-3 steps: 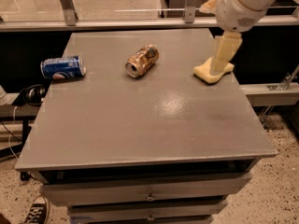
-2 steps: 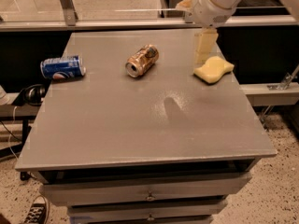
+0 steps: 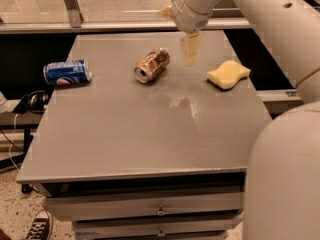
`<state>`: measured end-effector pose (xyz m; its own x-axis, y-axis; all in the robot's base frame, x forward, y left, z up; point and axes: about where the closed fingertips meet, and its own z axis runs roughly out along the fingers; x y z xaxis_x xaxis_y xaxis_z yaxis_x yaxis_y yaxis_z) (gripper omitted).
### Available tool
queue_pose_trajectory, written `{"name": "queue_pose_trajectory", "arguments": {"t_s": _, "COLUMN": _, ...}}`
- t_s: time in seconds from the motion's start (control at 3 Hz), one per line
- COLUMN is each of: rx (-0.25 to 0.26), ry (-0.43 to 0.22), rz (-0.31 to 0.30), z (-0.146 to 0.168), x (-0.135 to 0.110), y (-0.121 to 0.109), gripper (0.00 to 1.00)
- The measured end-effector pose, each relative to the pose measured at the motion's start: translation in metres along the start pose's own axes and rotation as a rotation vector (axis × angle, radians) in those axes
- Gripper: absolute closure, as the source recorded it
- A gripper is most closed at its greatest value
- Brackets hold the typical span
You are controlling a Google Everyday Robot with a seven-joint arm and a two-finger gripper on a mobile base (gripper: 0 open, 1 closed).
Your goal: Pick orange can
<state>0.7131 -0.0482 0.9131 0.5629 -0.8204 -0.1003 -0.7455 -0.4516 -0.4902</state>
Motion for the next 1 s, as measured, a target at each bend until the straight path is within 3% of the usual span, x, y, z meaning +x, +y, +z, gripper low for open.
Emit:
{"name": "queue_pose_trajectory", "arguments": {"t_s": 0.33, "rx": -0.029, "ry": -0.028, "rz": -0.060, "z": 0.031, "x": -0.014, "y": -0.010, "gripper": 0.00}}
{"name": "queue_pose_trajectory", "arguments": {"t_s": 0.67, "rx": -0.082, "ry": -0.028, "rz": -0.083, "z": 0.062, "x": -0.022, "y": -0.011, "gripper": 0.00}}
{"name": "queue_pose_trajectory", "arguments": {"t_s": 1.0, "rx": -0.128, "ry": -0.021, "rz": -0.077, "z": 0.080, "x": -0.023, "y": -0.005, "gripper": 0.18}}
